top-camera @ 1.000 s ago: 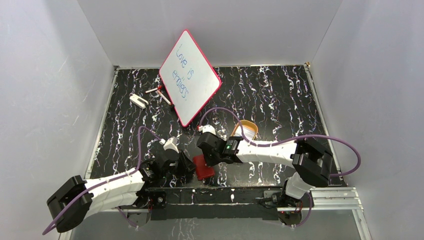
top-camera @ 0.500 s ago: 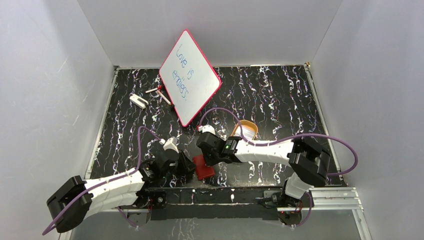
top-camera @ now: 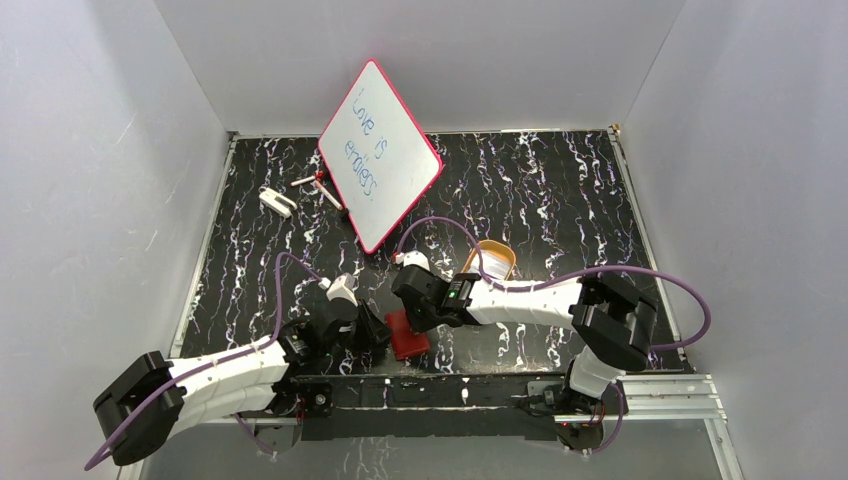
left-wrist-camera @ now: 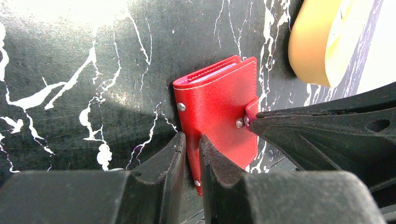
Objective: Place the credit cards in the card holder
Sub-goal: Close the card holder at the center of the board.
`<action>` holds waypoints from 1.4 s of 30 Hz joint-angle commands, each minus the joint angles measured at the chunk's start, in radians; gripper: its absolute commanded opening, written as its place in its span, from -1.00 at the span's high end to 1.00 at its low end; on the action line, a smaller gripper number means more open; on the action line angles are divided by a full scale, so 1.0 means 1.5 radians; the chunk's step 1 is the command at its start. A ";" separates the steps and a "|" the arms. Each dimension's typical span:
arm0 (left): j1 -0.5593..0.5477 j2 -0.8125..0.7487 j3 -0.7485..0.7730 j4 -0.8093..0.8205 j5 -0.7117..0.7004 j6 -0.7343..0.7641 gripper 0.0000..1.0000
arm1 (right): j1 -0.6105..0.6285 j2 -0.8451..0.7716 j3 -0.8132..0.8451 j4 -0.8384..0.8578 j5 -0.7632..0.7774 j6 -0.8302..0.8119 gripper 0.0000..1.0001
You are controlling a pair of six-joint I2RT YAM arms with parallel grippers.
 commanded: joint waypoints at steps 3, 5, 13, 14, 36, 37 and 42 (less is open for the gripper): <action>0.003 -0.006 0.018 -0.015 -0.014 0.004 0.69 | -0.001 0.009 -0.003 0.018 -0.008 -0.003 1.00; 0.003 -0.006 0.017 -0.015 -0.014 0.004 0.69 | -0.001 0.011 -0.003 0.017 -0.011 -0.005 1.00; 0.003 -0.006 0.017 -0.013 -0.015 0.003 0.69 | -0.001 0.023 0.001 0.008 -0.023 -0.008 1.00; 0.003 -0.006 0.017 -0.013 -0.014 0.004 0.69 | -0.001 0.024 0.001 0.008 -0.024 -0.008 1.00; 0.003 -0.010 0.013 -0.013 -0.012 0.000 0.69 | -0.002 0.055 0.006 0.016 -0.053 -0.008 1.00; 0.003 -0.011 0.013 -0.013 -0.012 0.000 0.69 | -0.001 0.056 0.006 0.017 -0.055 -0.008 1.00; 0.003 -0.014 0.012 -0.016 -0.013 0.000 0.69 | -0.001 0.067 0.006 0.012 -0.060 -0.008 1.00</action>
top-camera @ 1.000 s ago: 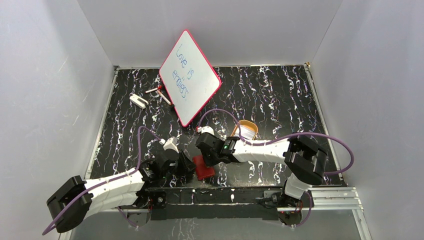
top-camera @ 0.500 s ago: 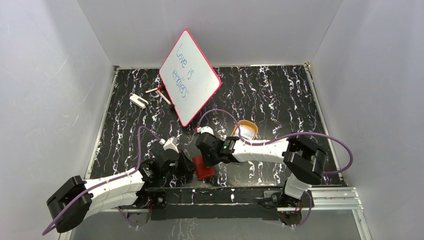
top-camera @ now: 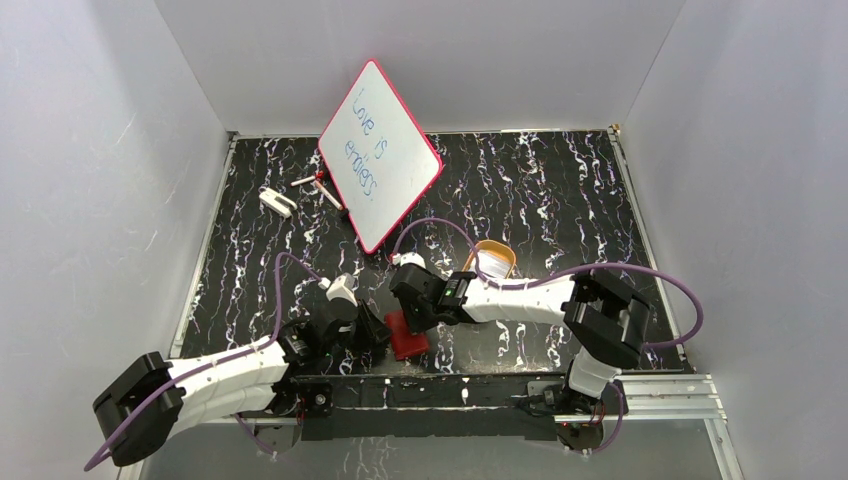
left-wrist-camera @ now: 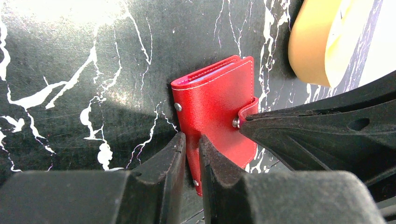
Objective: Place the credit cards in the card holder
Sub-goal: Close the card holder at the center of the board.
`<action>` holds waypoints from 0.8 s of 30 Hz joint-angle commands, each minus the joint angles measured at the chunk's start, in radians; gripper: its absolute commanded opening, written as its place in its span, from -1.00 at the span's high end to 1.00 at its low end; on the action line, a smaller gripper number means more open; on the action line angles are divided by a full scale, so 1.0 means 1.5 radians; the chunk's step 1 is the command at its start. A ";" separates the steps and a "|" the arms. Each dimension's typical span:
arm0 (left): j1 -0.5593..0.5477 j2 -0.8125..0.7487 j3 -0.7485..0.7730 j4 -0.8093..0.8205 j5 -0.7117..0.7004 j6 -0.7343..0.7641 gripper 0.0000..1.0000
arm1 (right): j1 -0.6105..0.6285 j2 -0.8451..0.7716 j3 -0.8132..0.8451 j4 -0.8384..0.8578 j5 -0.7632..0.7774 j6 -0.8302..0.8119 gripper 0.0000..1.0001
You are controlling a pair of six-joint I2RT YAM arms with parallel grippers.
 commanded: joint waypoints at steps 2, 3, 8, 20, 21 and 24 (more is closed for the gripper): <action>0.003 -0.013 0.011 -0.014 -0.013 0.000 0.69 | 0.003 0.050 0.000 0.001 -0.026 -0.002 1.00; 0.003 -0.014 0.011 -0.015 -0.013 0.000 0.69 | 0.003 0.053 0.000 -0.001 -0.028 -0.002 1.00; 0.003 -0.017 0.009 -0.016 -0.013 -0.001 0.69 | 0.003 0.069 -0.002 -0.006 -0.038 0.002 1.00; 0.003 -0.026 0.009 -0.026 -0.016 -0.001 0.69 | -0.004 0.033 -0.033 0.048 -0.063 -0.003 1.00; 0.003 -0.027 0.010 -0.028 -0.017 0.000 0.69 | -0.004 0.021 -0.031 0.053 -0.064 -0.007 0.97; 0.003 -0.033 0.016 -0.043 -0.022 0.002 0.69 | -0.004 -0.016 -0.018 0.064 -0.067 -0.018 0.43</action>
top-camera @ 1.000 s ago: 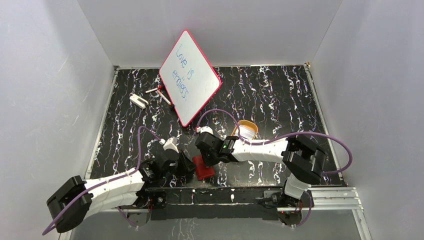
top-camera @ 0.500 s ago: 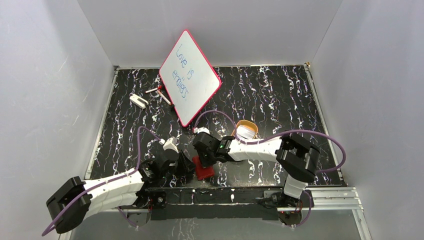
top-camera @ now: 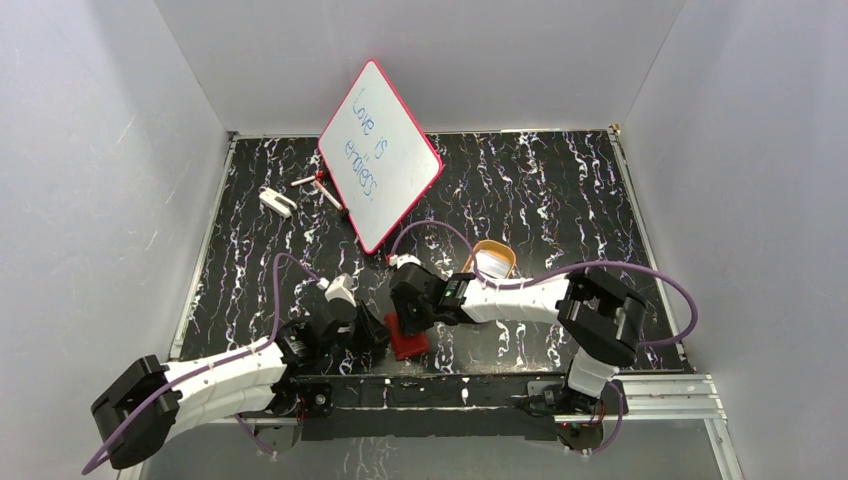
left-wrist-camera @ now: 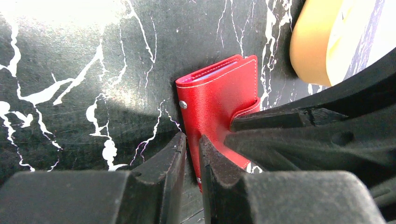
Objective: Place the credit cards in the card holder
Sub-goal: Close the card holder at the center of the board, then reset both arms
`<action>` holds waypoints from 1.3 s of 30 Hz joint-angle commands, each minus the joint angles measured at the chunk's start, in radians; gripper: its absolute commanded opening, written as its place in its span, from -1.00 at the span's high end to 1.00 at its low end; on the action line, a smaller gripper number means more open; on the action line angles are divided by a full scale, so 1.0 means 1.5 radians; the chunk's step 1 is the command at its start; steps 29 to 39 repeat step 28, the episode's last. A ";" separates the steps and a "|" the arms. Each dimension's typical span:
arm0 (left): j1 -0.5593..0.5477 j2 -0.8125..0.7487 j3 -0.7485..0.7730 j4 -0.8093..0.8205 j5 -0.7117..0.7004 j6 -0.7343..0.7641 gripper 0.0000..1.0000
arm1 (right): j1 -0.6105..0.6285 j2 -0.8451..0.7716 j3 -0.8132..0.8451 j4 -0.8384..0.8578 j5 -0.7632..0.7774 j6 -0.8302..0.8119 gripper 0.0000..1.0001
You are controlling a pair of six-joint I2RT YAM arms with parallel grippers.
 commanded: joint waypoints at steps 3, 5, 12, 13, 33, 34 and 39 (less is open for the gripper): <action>0.003 -0.030 0.029 -0.052 -0.028 0.005 0.66 | 0.005 -0.075 0.003 0.019 -0.020 -0.026 0.08; 0.003 -0.046 0.044 -0.080 -0.038 0.011 0.58 | 0.005 -0.103 0.009 0.030 -0.022 -0.029 -0.05; 0.003 -0.107 0.134 -0.228 -0.087 0.042 -0.19 | 0.005 -0.274 -0.037 0.097 0.055 -0.052 -0.97; 0.003 -0.114 0.152 -0.256 -0.100 0.046 -0.28 | 0.005 -0.304 -0.051 0.100 0.091 -0.052 -0.97; 0.003 -0.217 0.340 -0.553 -0.261 0.075 -0.47 | 0.005 -0.701 -0.225 0.044 0.500 0.038 -0.97; 0.003 -0.217 0.340 -0.553 -0.261 0.075 -0.47 | 0.005 -0.701 -0.225 0.044 0.500 0.038 -0.97; 0.003 -0.217 0.340 -0.553 -0.261 0.075 -0.47 | 0.005 -0.701 -0.225 0.044 0.500 0.038 -0.97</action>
